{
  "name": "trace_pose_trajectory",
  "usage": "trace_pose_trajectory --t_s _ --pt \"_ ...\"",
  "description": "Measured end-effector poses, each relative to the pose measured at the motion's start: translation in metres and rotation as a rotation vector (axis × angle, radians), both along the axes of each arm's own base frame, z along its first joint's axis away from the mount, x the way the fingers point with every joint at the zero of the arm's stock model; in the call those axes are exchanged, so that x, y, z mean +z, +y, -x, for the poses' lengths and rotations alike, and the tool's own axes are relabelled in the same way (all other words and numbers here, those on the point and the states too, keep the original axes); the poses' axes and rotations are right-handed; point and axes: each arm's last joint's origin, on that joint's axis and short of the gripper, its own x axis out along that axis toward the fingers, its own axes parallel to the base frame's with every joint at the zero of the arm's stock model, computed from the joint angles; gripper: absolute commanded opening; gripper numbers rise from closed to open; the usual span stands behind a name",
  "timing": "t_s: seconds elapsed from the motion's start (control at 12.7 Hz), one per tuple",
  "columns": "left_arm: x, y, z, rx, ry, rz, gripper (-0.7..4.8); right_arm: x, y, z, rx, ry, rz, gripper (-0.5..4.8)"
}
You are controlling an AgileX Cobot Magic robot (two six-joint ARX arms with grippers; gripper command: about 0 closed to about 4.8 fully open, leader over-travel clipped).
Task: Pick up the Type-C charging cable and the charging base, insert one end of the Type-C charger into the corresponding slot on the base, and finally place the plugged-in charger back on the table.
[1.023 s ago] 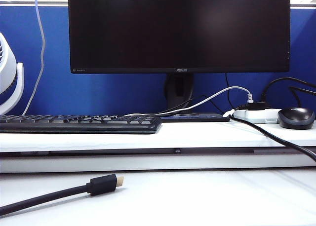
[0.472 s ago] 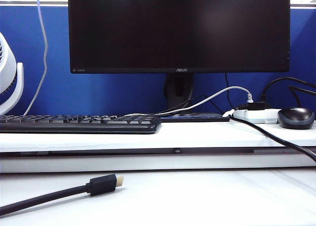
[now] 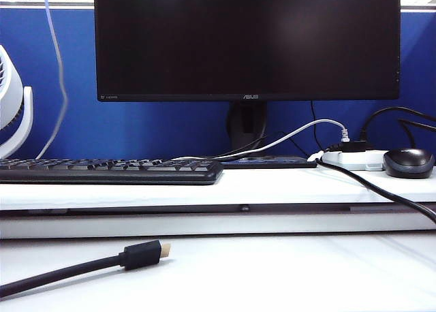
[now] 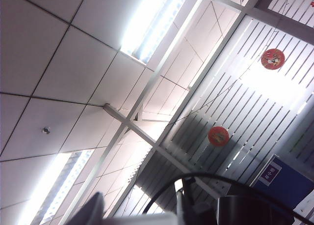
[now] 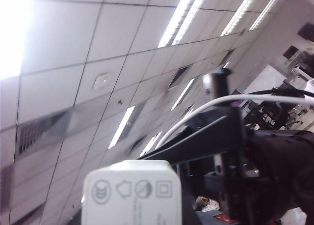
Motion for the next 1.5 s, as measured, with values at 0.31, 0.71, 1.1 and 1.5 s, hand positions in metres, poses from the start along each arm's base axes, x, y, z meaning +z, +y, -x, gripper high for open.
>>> trace_pose_trajectory --t_s 0.31,0.71,1.1,1.5 --pt "-0.011 -0.007 -0.024 0.024 0.115 -0.056 3.16 -0.001 0.003 0.002 0.016 -0.031 0.005 -0.05" --pt "-0.012 0.002 -0.030 0.077 0.183 -0.075 3.15 0.005 -0.011 0.002 -0.048 -0.046 -0.043 -0.05" --pt "-0.018 0.009 -0.025 -0.047 0.308 -0.303 3.14 0.009 -0.038 -0.015 -0.254 -0.039 -0.153 -0.05" --pt "-0.002 0.023 0.005 -0.054 0.214 -0.232 3.10 0.005 -0.035 -0.025 -0.334 -0.012 -0.119 -0.05"
